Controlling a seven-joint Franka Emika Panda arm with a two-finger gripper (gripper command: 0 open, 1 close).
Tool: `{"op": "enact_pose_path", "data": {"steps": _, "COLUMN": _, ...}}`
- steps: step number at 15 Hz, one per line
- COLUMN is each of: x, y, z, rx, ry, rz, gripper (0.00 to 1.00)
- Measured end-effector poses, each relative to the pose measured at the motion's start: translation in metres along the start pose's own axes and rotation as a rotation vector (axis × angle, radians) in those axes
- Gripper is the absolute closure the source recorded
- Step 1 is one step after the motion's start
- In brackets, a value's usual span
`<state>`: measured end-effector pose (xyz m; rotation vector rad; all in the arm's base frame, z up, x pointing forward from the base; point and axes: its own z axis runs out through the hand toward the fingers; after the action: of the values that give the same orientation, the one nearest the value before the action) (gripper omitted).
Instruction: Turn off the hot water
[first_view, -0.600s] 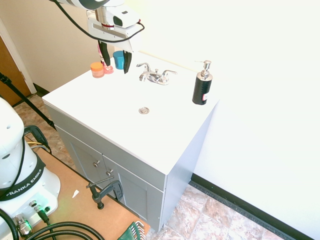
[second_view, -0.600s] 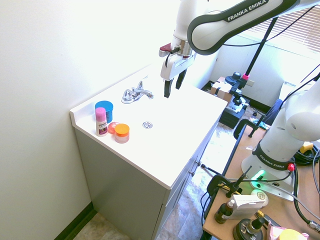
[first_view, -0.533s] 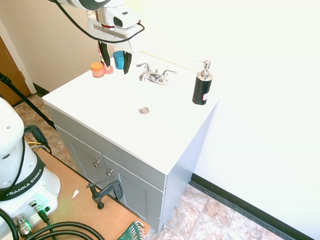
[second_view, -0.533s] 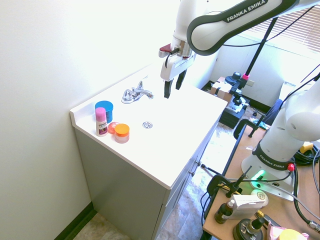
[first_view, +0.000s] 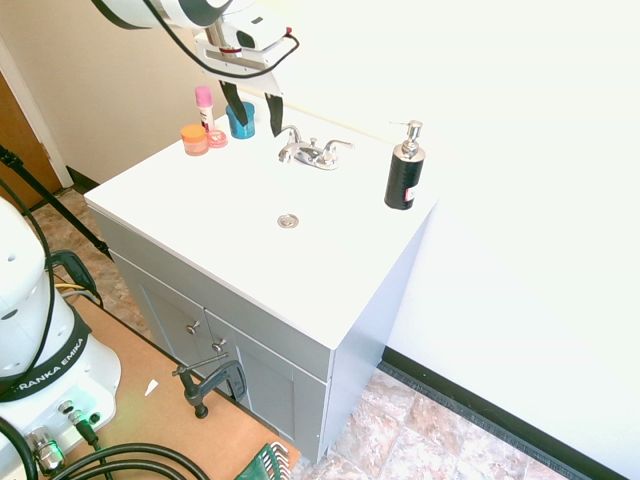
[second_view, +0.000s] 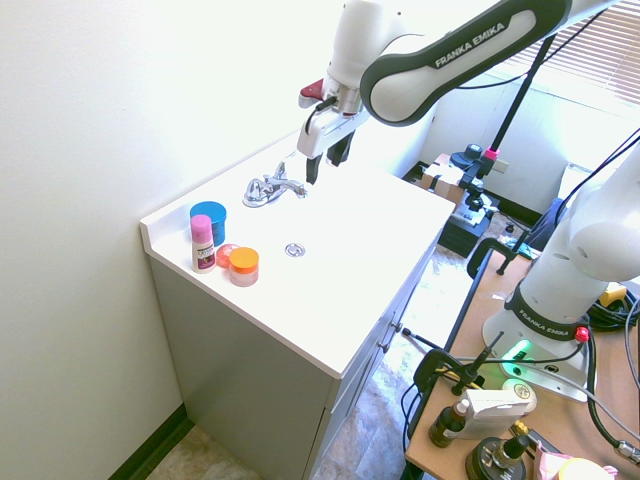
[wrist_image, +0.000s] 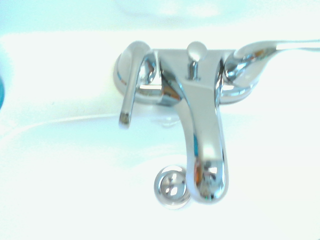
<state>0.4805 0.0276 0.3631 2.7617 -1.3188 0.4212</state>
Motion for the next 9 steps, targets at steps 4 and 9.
{"op": "enact_pose_path", "data": {"steps": 4, "x": 0.012, "y": -0.031, "z": 0.029, "rx": -0.023, "ry": 0.11, "rz": 0.005, "gripper": 0.0}}
{"op": "enact_pose_path", "data": {"steps": 9, "x": 0.021, "y": -0.062, "z": 0.053, "rx": -0.035, "ry": 0.121, "rz": -0.005, "gripper": 0.0}}
